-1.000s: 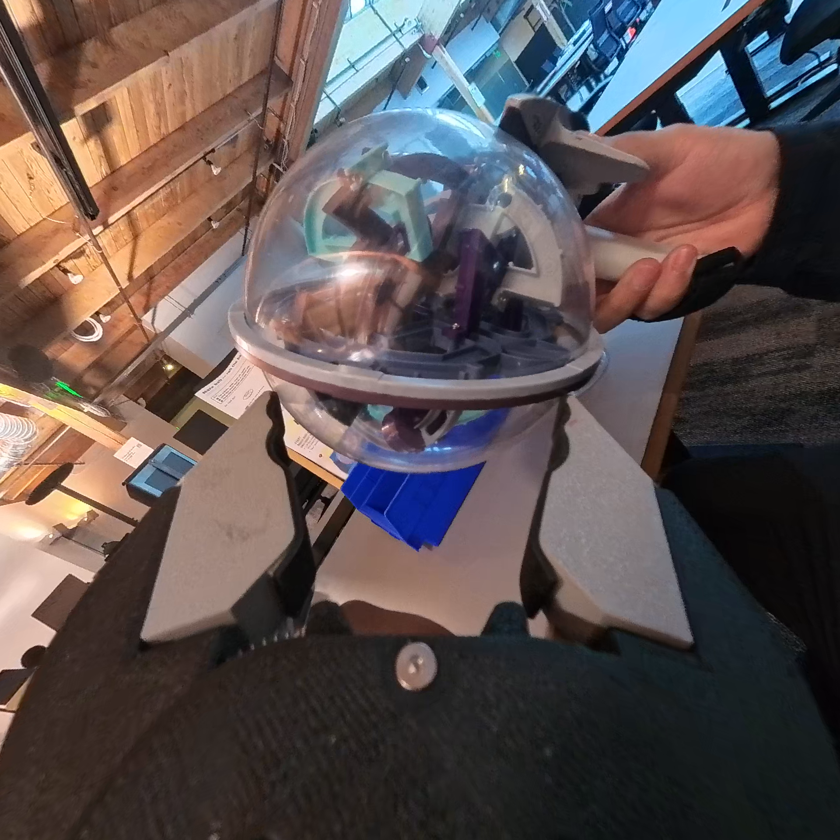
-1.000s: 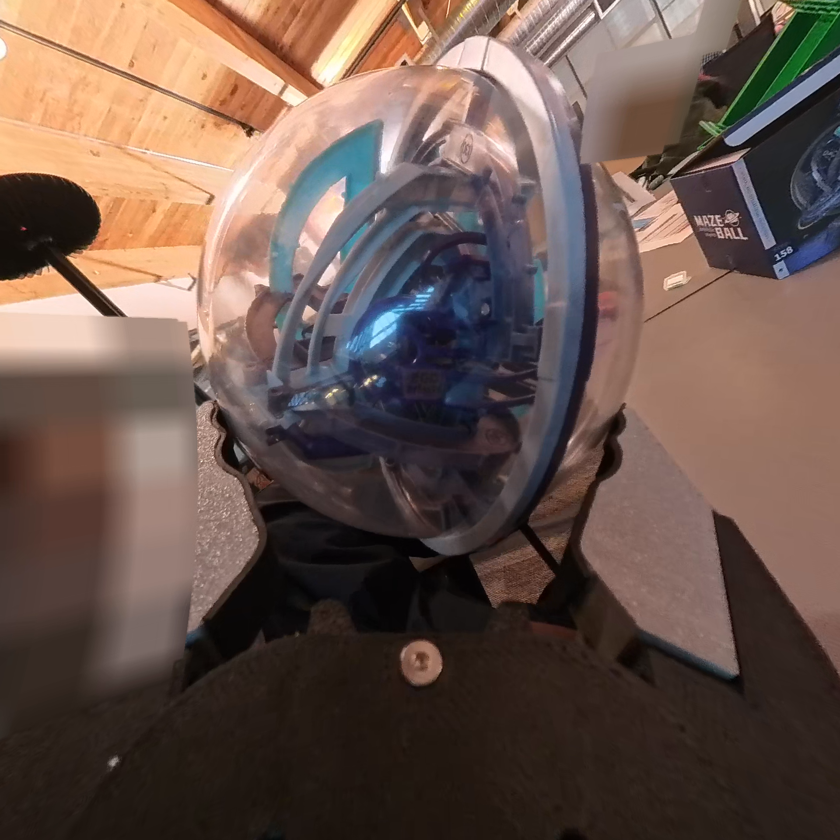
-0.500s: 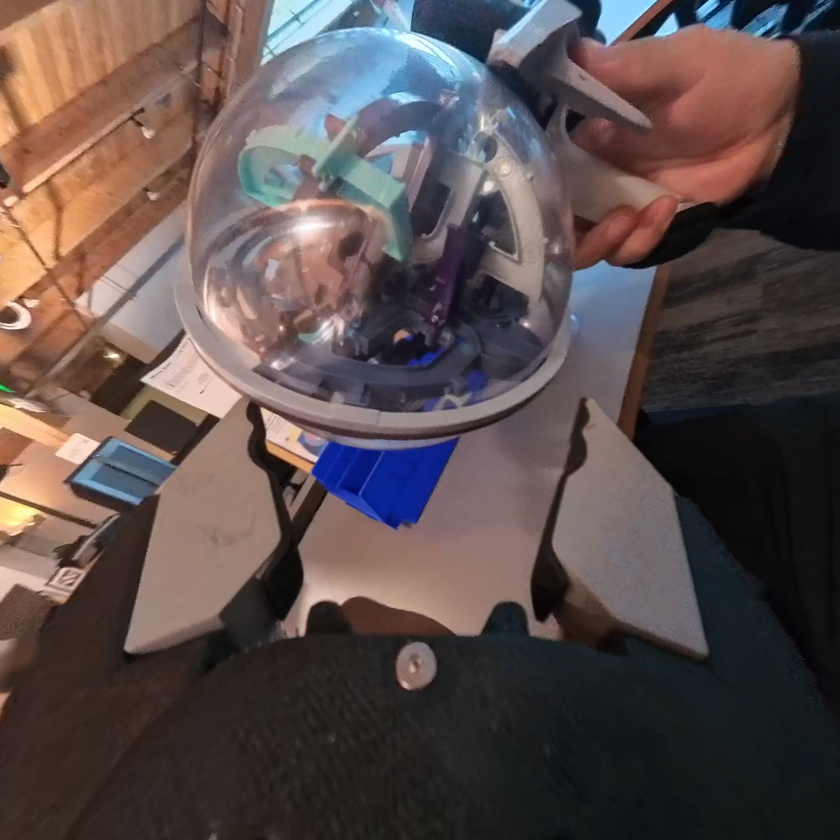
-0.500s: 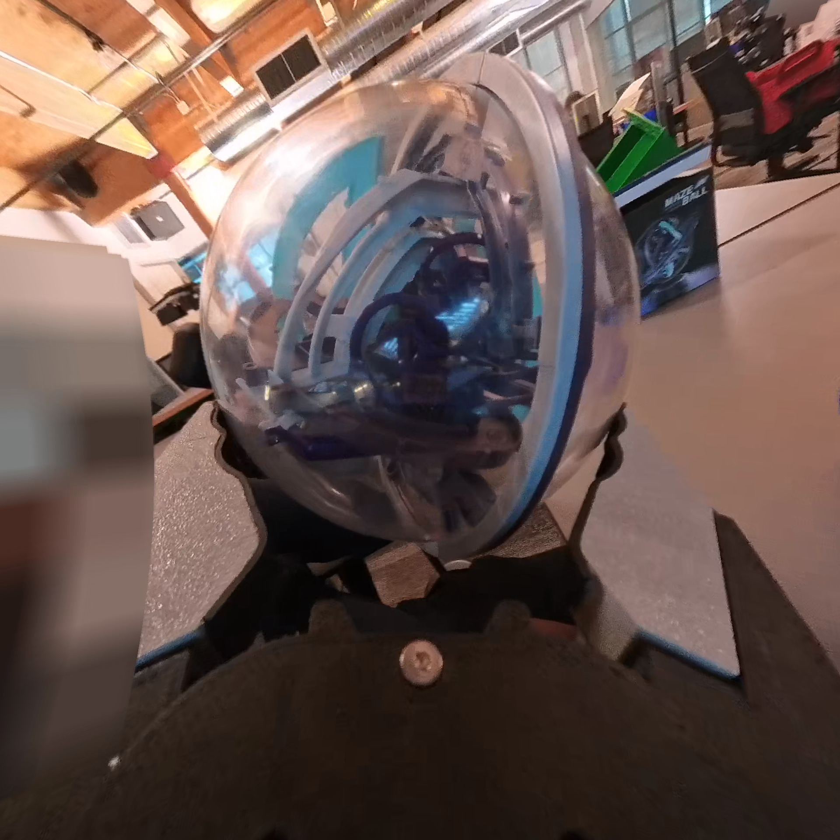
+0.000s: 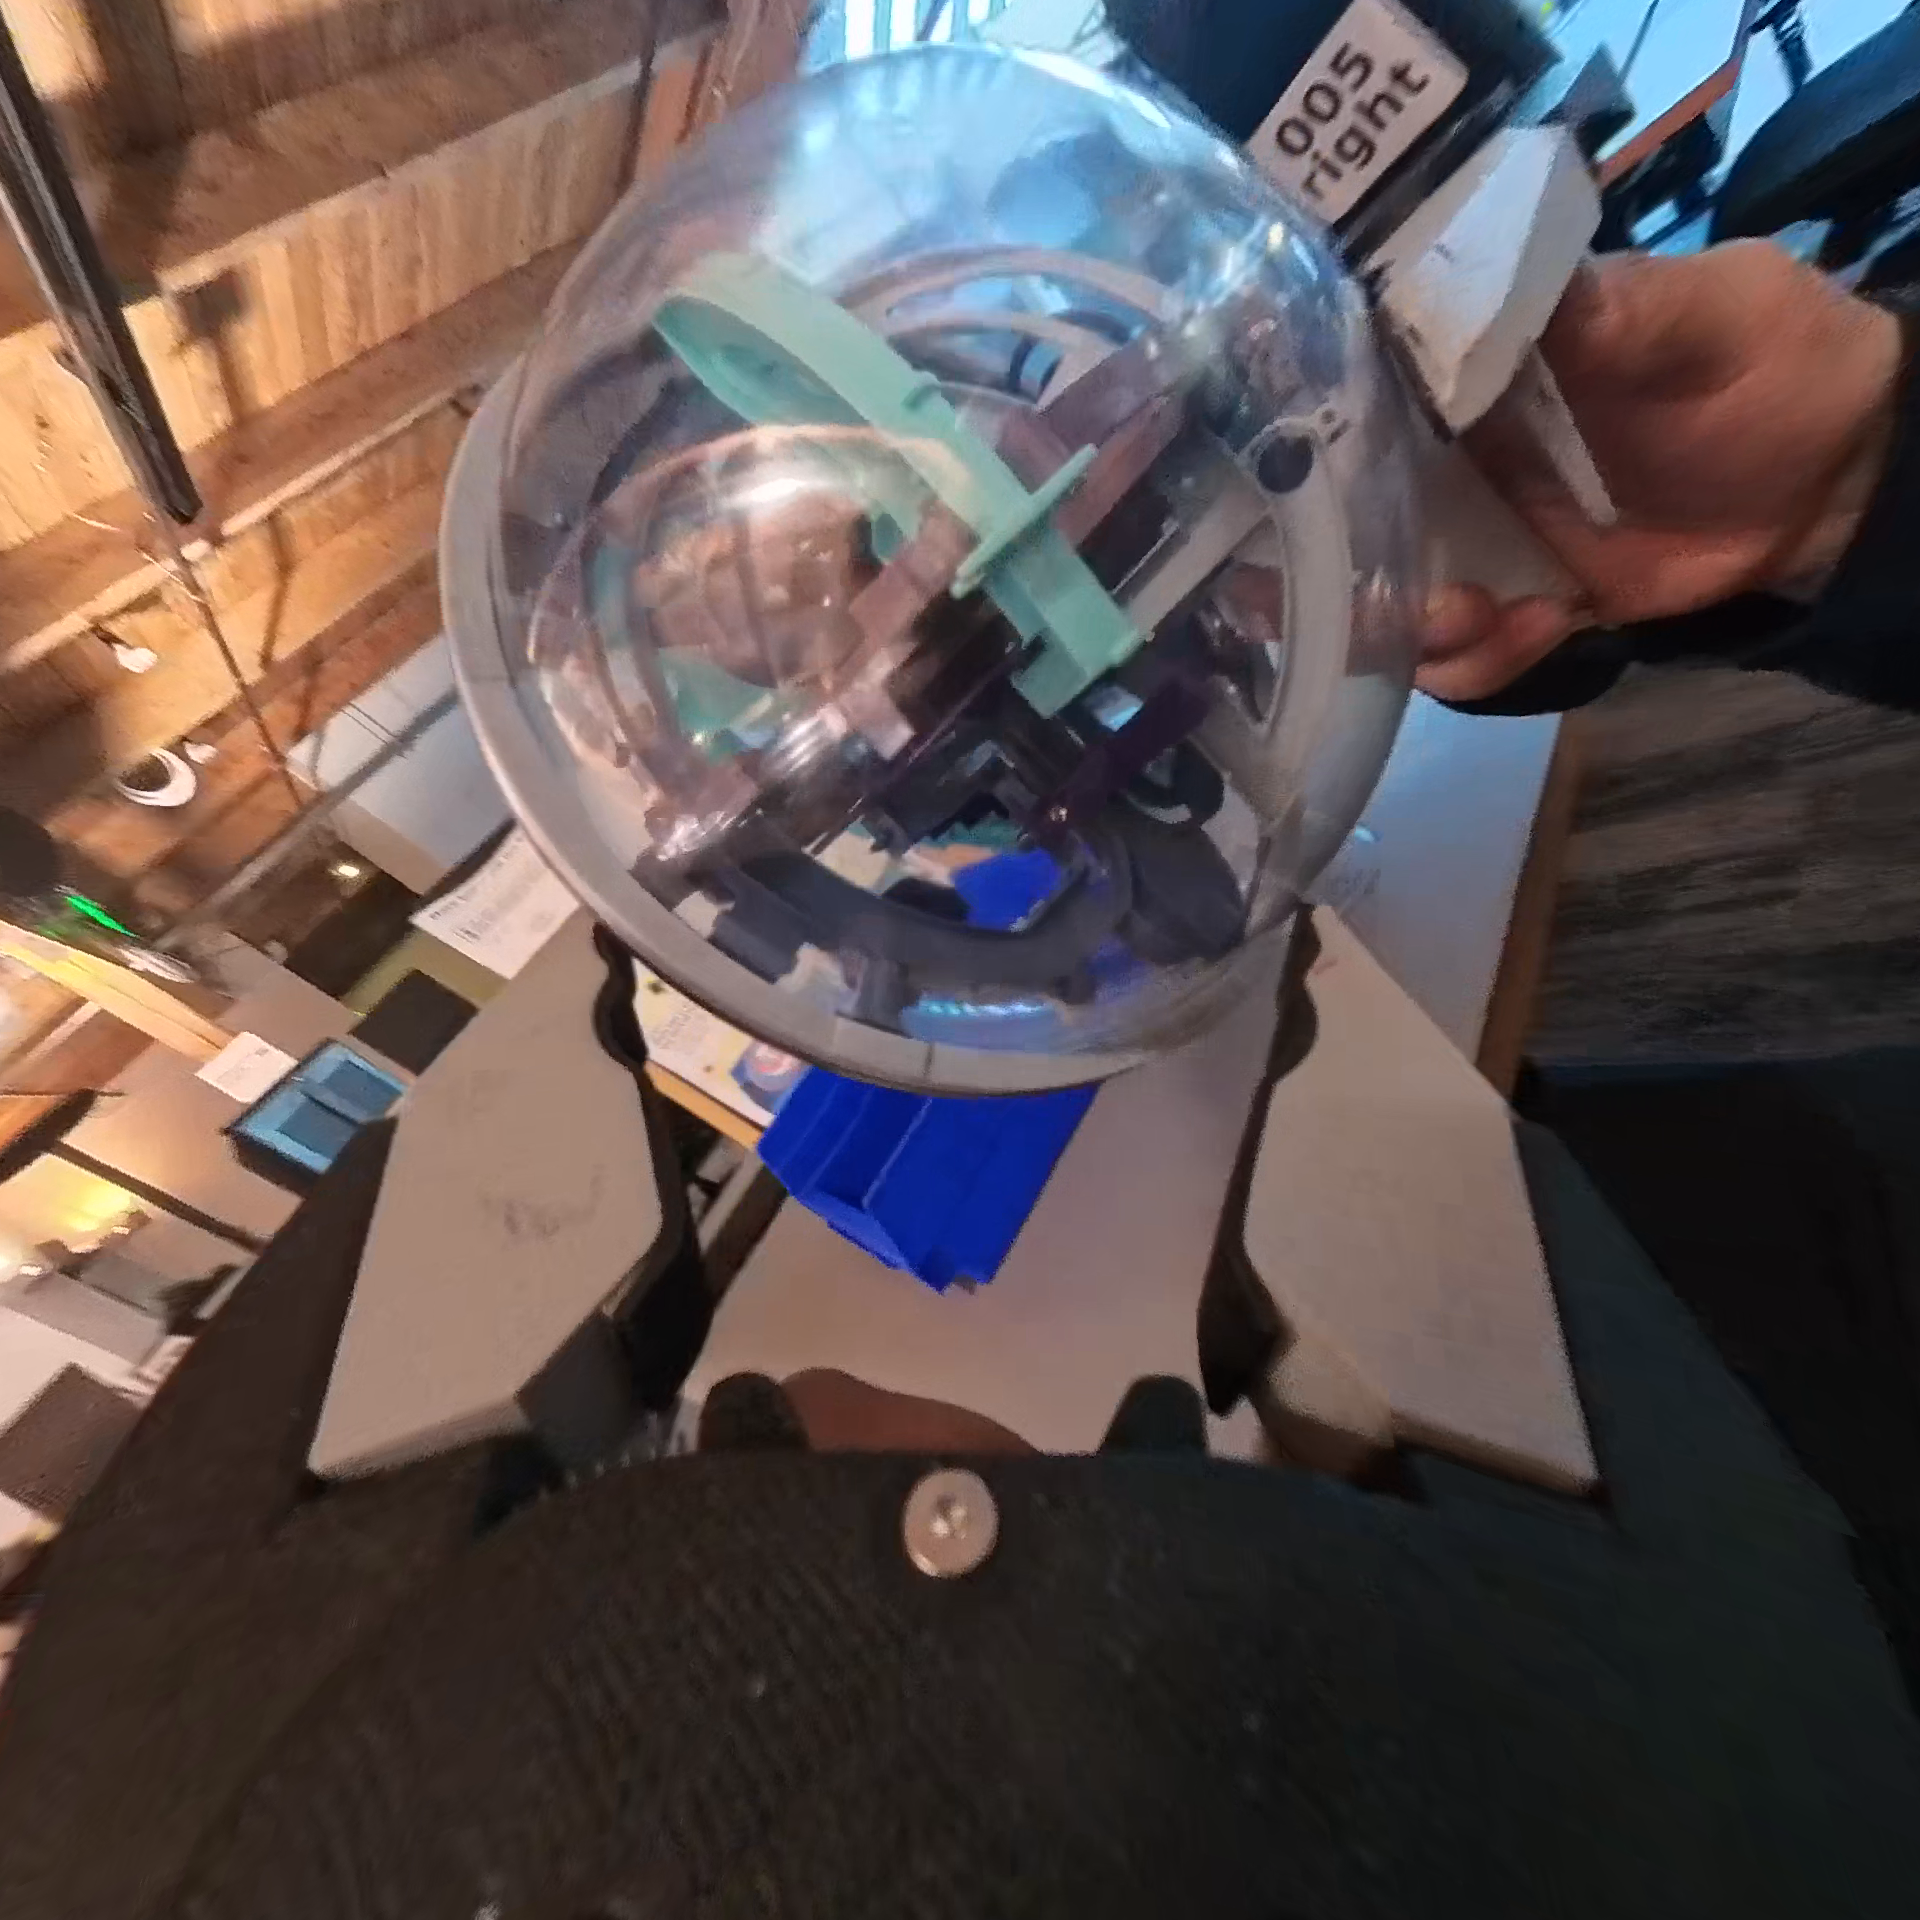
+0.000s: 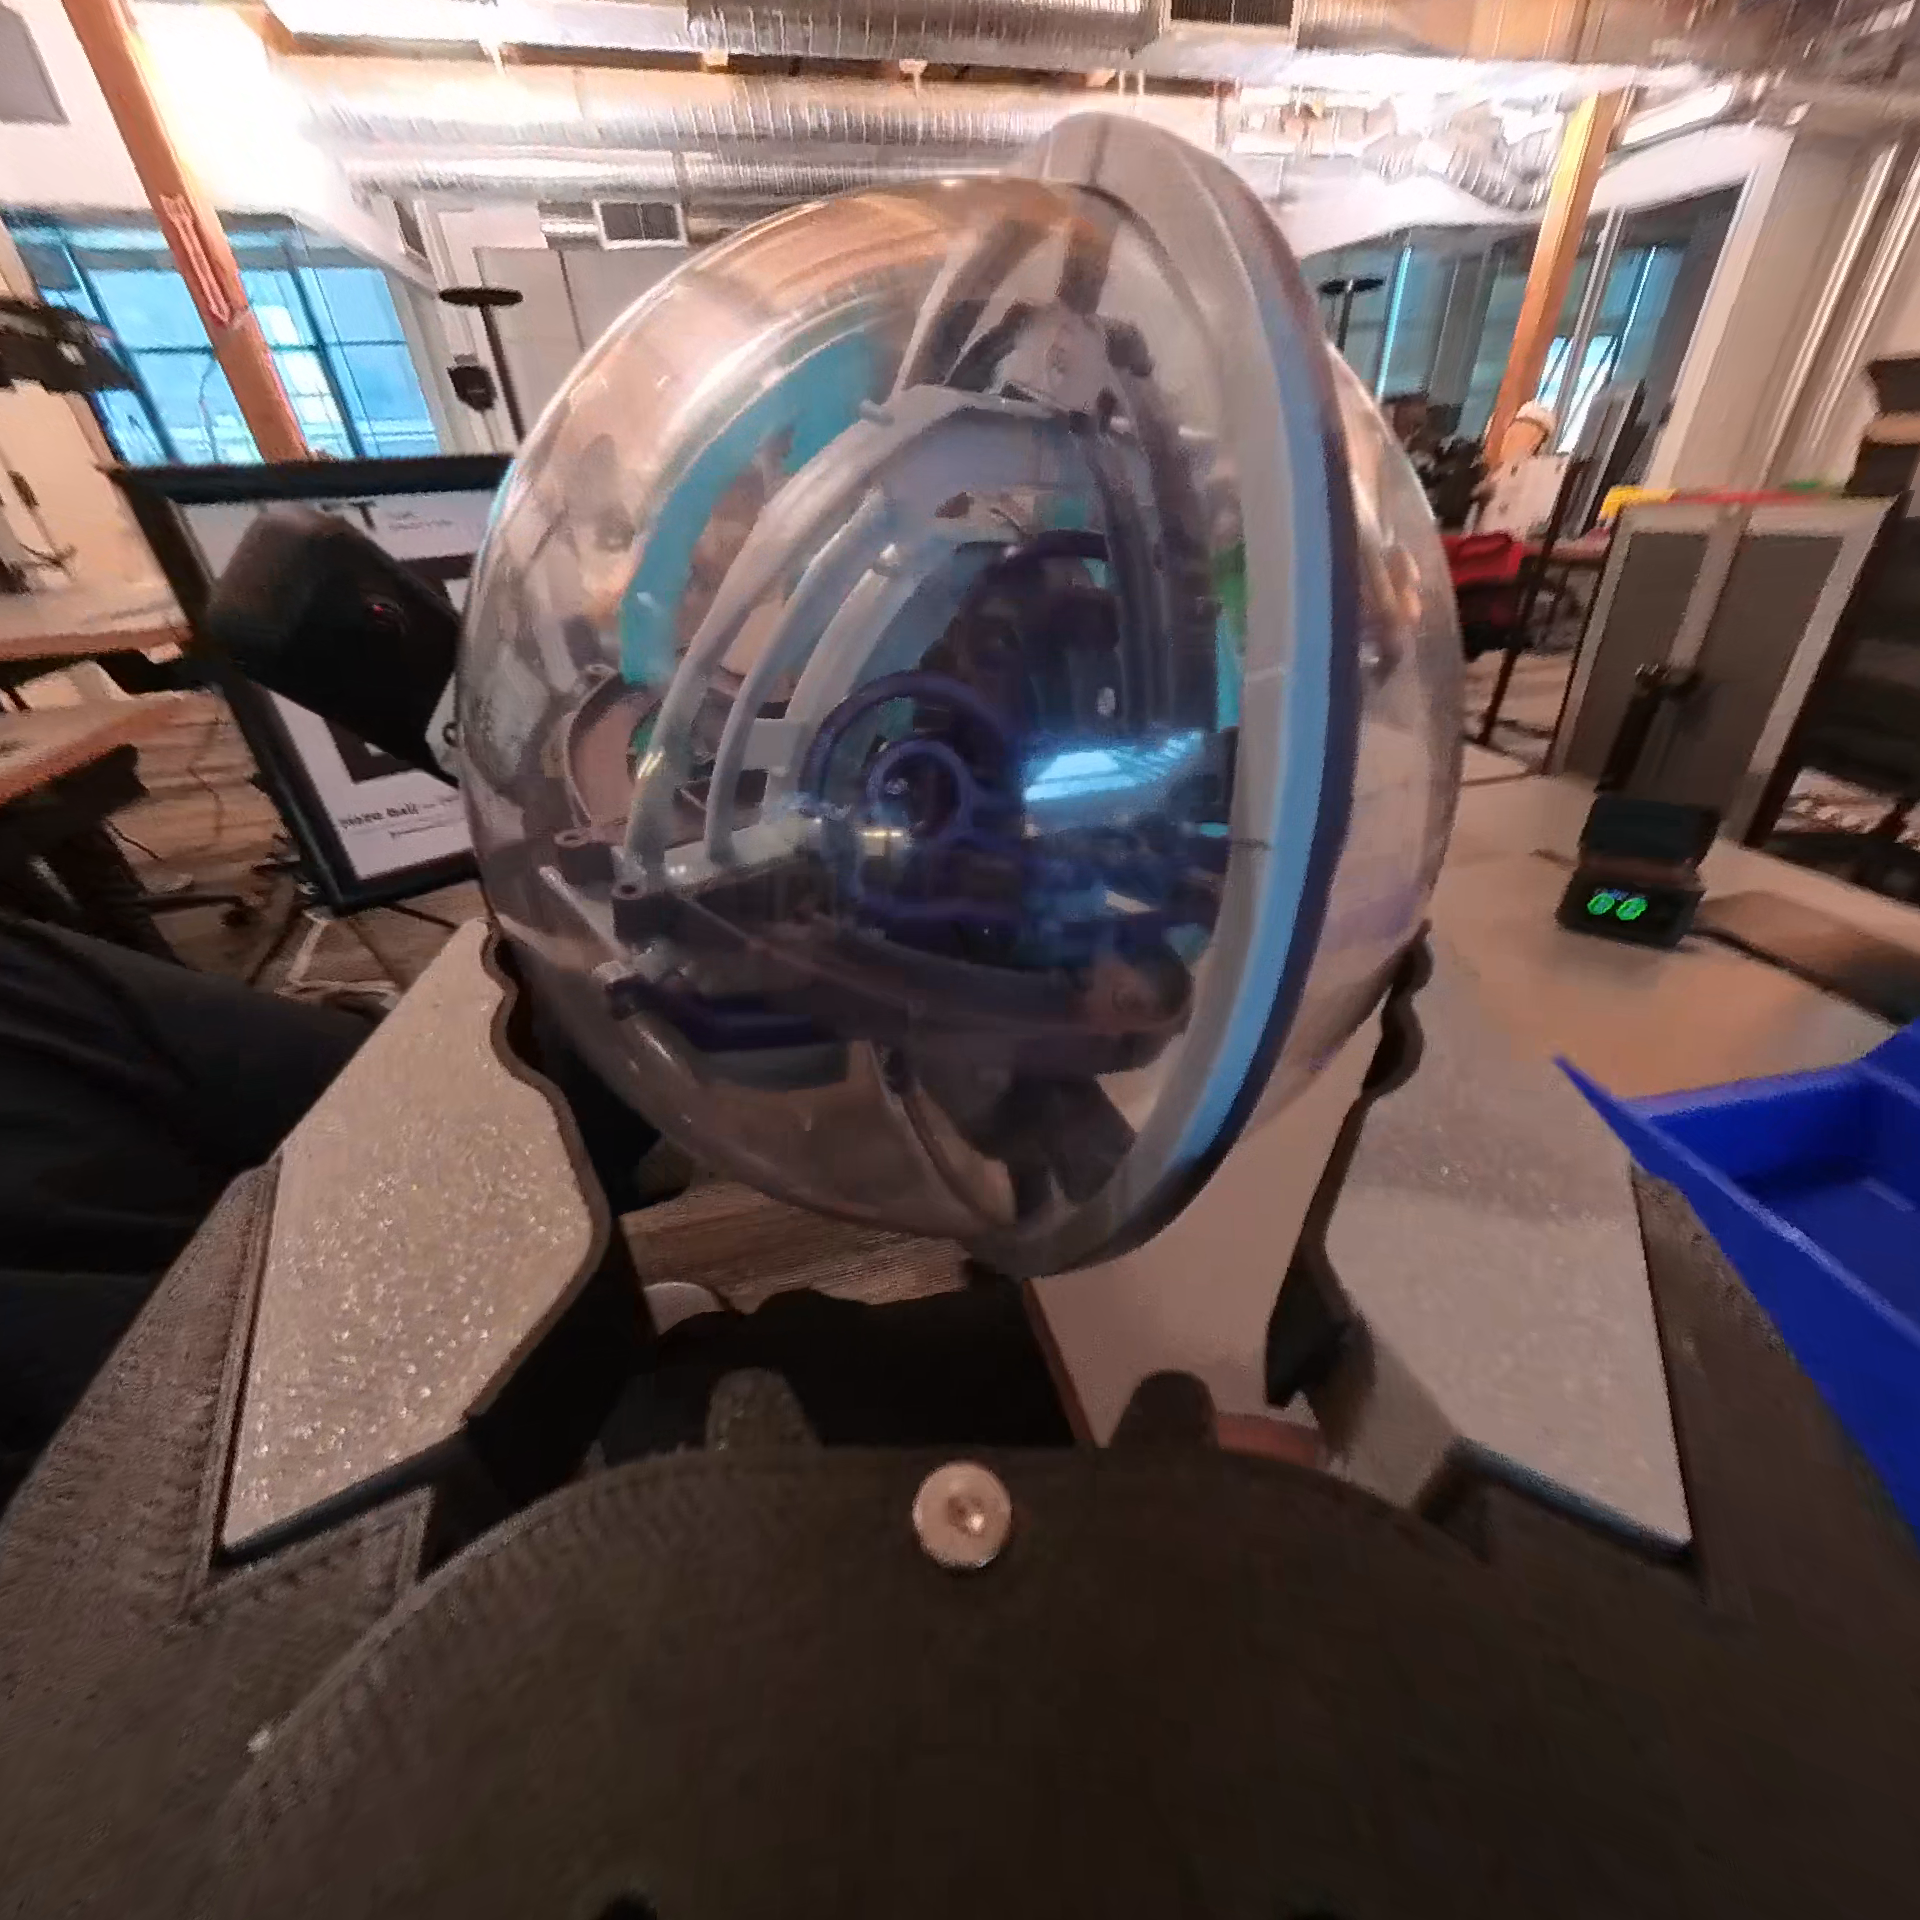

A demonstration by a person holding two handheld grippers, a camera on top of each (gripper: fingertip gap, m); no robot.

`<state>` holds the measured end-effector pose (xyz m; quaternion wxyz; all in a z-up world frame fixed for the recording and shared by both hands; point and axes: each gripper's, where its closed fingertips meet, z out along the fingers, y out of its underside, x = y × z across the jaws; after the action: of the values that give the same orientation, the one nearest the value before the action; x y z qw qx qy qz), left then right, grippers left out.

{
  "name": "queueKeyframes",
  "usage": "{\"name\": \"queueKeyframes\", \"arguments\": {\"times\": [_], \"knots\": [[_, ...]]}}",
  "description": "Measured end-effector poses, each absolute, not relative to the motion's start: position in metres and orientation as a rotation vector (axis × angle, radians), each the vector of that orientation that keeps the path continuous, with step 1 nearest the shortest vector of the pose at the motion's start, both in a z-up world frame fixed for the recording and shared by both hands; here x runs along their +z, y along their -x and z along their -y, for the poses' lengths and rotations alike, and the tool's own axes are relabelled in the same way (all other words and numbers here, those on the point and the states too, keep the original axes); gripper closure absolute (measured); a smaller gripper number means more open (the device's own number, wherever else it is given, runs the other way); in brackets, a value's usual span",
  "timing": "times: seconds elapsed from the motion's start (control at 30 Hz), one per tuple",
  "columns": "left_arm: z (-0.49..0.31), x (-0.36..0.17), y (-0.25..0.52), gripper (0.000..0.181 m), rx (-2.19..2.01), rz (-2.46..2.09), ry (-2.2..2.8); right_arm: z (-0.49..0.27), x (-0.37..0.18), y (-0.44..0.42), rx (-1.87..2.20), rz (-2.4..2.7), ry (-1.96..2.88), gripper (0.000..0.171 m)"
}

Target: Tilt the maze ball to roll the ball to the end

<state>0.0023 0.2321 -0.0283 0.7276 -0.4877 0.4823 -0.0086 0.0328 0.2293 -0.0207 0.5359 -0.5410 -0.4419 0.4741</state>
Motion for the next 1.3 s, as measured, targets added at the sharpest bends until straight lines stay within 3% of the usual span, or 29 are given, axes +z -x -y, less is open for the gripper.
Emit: {"name": "queueKeyframes", "arguments": {"times": [0.4, 1.3], "knots": [[-0.237, -0.026, -0.009, 0.061, 0.253, -1.039, 0.962, -0.223, -0.021, -0.048, 0.716, 1.195, 1.149, 0.016], [-0.257, -0.043, -0.014, 0.066, 0.179, -1.039, 1.031, -0.238, -0.029, -0.052, 0.823, 1.158, 1.245, 0.016]]}}
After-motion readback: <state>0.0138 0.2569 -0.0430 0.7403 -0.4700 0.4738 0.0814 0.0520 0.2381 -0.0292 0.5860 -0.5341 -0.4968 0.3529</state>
